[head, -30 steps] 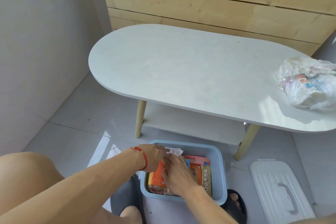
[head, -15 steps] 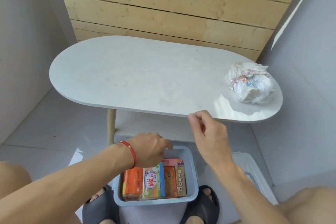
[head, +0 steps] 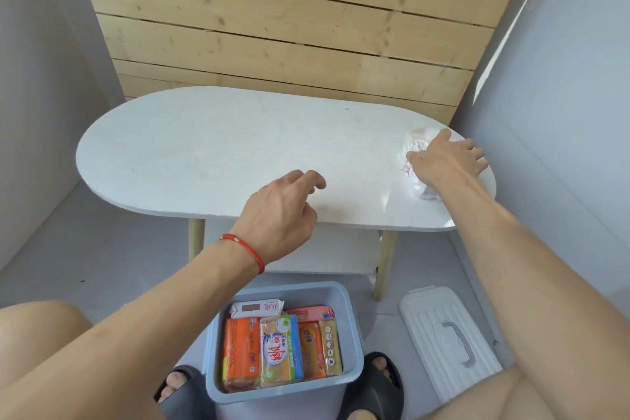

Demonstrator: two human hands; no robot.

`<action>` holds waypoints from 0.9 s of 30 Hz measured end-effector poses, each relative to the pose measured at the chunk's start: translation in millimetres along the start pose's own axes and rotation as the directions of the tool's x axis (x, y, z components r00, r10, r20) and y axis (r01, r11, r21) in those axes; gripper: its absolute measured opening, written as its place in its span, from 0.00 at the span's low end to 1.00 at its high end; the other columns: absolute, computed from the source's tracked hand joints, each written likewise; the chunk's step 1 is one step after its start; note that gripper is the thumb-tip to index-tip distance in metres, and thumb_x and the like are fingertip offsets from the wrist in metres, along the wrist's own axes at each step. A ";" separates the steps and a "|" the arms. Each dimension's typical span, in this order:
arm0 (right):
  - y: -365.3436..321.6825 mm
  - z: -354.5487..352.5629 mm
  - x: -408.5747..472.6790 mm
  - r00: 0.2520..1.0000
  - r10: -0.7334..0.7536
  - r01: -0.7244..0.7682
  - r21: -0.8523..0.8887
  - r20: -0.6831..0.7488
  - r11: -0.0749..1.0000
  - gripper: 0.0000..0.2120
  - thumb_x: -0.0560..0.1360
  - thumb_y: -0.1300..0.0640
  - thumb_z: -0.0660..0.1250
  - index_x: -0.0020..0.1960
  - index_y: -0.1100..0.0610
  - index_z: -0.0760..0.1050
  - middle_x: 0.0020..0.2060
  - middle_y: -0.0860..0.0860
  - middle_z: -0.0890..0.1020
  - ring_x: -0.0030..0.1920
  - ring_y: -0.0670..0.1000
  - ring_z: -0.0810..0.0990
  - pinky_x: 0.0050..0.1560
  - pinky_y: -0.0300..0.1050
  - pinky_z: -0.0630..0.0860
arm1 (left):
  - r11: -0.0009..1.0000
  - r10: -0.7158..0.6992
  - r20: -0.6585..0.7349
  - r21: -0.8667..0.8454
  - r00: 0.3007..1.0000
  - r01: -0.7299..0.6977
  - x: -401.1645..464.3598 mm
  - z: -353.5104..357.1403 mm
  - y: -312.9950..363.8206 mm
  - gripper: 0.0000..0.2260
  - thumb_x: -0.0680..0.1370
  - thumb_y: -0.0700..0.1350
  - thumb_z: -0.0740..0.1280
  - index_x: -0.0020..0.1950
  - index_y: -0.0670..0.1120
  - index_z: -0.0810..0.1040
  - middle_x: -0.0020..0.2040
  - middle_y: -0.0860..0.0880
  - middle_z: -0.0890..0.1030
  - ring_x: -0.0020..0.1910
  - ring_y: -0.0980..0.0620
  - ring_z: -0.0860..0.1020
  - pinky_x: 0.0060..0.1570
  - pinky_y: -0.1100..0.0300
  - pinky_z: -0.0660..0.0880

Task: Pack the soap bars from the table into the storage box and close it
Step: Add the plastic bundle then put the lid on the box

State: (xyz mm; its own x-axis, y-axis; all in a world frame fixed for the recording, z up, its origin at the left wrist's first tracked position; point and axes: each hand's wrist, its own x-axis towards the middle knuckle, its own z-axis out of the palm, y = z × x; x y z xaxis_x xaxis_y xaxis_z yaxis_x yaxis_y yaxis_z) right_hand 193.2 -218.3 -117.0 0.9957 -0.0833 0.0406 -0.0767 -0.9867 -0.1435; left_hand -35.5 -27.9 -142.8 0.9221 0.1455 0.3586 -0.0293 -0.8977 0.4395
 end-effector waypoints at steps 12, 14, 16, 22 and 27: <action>32.2 -19.0 -171.4 0.926 -0.370 0.342 0.254 0.072 0.905 0.45 0.64 0.37 0.71 0.75 0.49 0.59 0.62 0.55 0.74 0.64 0.59 0.70 0.49 0.51 0.68 | 0.994 0.036 0.088 0.103 0.995 -0.045 -17.9 -9.7 12.7 0.17 0.75 0.39 0.62 0.64 0.48 0.75 0.61 0.49 0.77 0.42 0.42 0.80 0.41 0.48 0.79; 40.3 -11.1 -208.3 0.910 -0.414 0.384 0.306 0.034 0.871 0.46 0.60 0.32 0.67 0.73 0.46 0.59 0.60 0.51 0.72 0.62 0.55 0.70 0.48 0.49 0.68 | 0.992 0.038 0.102 0.115 0.994 -0.050 -24.9 -16.3 16.8 0.17 0.73 0.38 0.62 0.60 0.48 0.77 0.58 0.48 0.79 0.44 0.40 0.80 0.41 0.47 0.78; 49.4 6.8 -236.1 0.911 -0.412 0.386 0.368 -0.006 0.846 0.45 0.58 0.30 0.65 0.71 0.43 0.59 0.56 0.48 0.71 0.58 0.51 0.69 0.44 0.48 0.70 | 0.994 0.027 0.133 0.098 0.991 -0.041 -35.7 -20.9 16.1 0.17 0.70 0.37 0.61 0.55 0.48 0.79 0.54 0.49 0.81 0.45 0.41 0.80 0.42 0.48 0.79; 44.3 117.8 -250.8 0.935 -0.278 0.204 0.309 0.219 0.929 0.43 0.63 0.33 0.71 0.71 0.49 0.62 0.58 0.54 0.74 0.60 0.57 0.72 0.55 0.53 0.75 | 0.951 -0.199 0.565 0.309 0.801 0.018 -73.8 -2.5 -12.4 0.14 0.75 0.42 0.61 0.59 0.51 0.77 0.55 0.47 0.82 0.51 0.44 0.81 0.48 0.50 0.81; 30.0 207.9 -247.4 0.920 -0.233 0.186 0.172 0.316 0.967 0.43 0.67 0.35 0.70 0.73 0.54 0.59 0.63 0.59 0.71 0.64 0.60 0.68 0.56 0.53 0.74 | 0.885 -0.362 0.752 0.463 0.551 -0.051 -92.7 18.9 -40.2 0.16 0.79 0.46 0.61 0.66 0.50 0.74 0.56 0.47 0.81 0.51 0.47 0.81 0.44 0.57 0.76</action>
State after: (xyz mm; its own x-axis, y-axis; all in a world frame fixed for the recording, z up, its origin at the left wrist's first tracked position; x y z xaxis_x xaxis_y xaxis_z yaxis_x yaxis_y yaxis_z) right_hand -44.7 -198.2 -336.9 0.9500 0.1974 -0.2420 0.1198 -0.9459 -0.3014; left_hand -112.4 -13.1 -209.3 0.8087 0.0921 -0.5809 0.1058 -0.9943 -0.0103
